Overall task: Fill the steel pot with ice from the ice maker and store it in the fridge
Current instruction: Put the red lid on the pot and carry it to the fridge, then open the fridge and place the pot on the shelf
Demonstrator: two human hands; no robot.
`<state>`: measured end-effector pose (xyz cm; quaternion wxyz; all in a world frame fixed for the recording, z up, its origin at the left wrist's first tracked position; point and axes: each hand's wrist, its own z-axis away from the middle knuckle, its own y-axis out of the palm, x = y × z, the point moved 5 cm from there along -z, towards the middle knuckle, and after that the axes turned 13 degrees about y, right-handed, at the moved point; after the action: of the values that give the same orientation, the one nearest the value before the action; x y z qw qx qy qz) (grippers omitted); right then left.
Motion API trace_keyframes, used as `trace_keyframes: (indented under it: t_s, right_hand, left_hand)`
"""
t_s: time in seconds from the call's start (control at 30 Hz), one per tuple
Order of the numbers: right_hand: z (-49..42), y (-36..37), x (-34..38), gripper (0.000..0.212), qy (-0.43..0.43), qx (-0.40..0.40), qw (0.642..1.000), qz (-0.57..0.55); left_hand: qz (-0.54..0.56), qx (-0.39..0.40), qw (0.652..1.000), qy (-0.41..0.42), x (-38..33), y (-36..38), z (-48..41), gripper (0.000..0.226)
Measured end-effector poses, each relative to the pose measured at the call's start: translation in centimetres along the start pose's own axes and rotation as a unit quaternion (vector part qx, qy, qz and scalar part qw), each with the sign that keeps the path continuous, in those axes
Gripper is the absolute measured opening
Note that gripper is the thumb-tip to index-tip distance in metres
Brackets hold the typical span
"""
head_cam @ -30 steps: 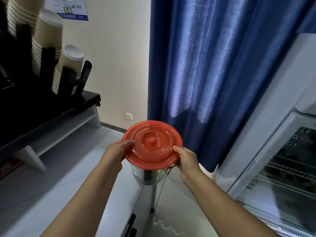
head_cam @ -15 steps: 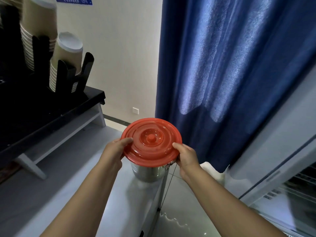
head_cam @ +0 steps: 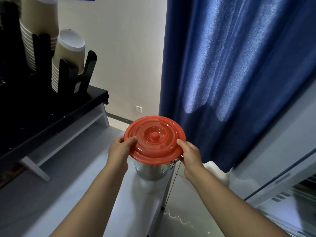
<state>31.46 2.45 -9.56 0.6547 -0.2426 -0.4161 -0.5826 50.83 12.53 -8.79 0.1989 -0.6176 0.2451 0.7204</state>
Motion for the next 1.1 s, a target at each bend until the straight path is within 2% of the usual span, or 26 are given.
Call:
trace_keyframes:
  t_s: [0.17,0.27,0.4,0.57,0.8,1.1]
  right_hand:
    - [0.3,-0.1,0.2,0.012,-0.011,0.012,1.0,-0.003]
    - [0.3,-1.2,0.4,0.017,-0.014,0.007,1.0,-0.013]
    - [0.8,-3.9,0.4,0.009,-0.015,-0.01,1.0,-0.025]
    - [1.8,-9.3,1.4,0.011,-0.037,-0.044,0.996,-0.062]
    - [2.8,-19.2,3.7,0.015,-0.066,-0.105,0.988,-0.088]
    - [4.2,-36.6,7.4,0.02,-0.102,-0.211,0.962,-0.138]
  left_hand:
    - [-0.053,-0.052,0.994,0.079,-1.9,-0.5,0.9,0.055]
    - [-0.108,-0.054,0.977,0.176,-4.3,0.3,2.2,0.045]
    - [-0.154,0.014,0.954,0.256,-6.4,4.0,4.4,0.031]
    - [-0.156,0.102,0.944,0.274,-5.9,10.1,7.3,0.025]
    - [-0.143,0.202,0.935,0.253,-3.2,19.9,11.2,0.026]
    - [-0.16,0.338,0.894,0.247,0.0,37.8,18.5,0.021]
